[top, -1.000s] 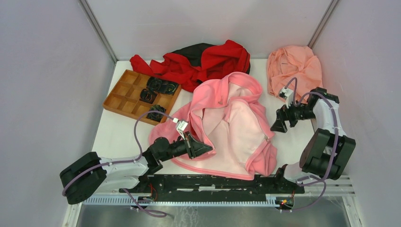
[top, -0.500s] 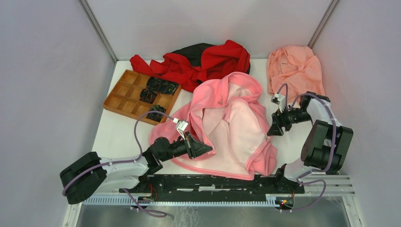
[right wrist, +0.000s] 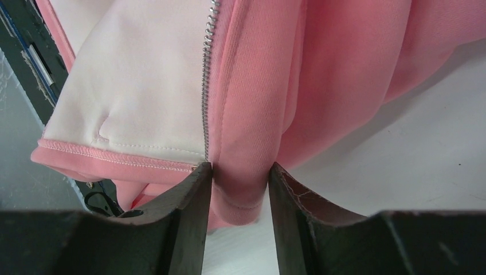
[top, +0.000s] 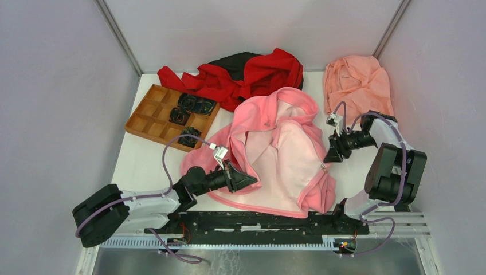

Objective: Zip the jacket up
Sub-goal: Pick up the jacket from the center of the board.

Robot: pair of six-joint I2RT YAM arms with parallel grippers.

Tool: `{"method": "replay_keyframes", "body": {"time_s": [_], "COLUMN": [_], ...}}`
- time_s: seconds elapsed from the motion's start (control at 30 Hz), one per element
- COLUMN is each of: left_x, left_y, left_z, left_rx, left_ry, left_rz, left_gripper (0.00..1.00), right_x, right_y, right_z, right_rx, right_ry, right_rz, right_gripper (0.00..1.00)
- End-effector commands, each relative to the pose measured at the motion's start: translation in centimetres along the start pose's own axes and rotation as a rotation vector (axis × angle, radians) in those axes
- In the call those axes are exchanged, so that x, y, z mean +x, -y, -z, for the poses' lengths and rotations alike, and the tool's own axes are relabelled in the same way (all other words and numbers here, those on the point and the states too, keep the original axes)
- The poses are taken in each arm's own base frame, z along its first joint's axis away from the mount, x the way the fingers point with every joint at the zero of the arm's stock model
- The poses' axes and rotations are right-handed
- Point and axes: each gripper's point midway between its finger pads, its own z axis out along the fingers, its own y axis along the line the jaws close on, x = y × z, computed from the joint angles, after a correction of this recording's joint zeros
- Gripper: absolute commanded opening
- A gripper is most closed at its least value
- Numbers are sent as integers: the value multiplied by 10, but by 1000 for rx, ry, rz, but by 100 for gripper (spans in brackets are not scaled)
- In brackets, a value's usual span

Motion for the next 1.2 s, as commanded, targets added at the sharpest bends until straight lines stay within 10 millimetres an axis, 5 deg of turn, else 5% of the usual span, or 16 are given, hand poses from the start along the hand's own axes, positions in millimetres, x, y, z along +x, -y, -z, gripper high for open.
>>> {"method": "replay_keyframes", "body": {"time_s": [0.0, 0.5, 0.87, 1.17], "left_x": [-7, -9, -20, -39], "left_y": [0, 0, 18, 34], "left_z": [2, 4, 3, 7], "left_rx": [5, 6, 74, 118], "left_ry": [37, 45, 74, 156], "left_rz": [-54, -64, -117, -163], "left_gripper": [2, 2, 2, 2], "right_x": [1, -10, -45, -78], "right_y": [1, -13, -45, -101], "right_z": [-1, 6, 20, 6], "right_rx": [-2, -34, -23, -198], "right_ry": [-13, 19, 129, 247], "right_rz": [7, 25, 108, 179], "right_gripper": [44, 0, 0, 0]}}
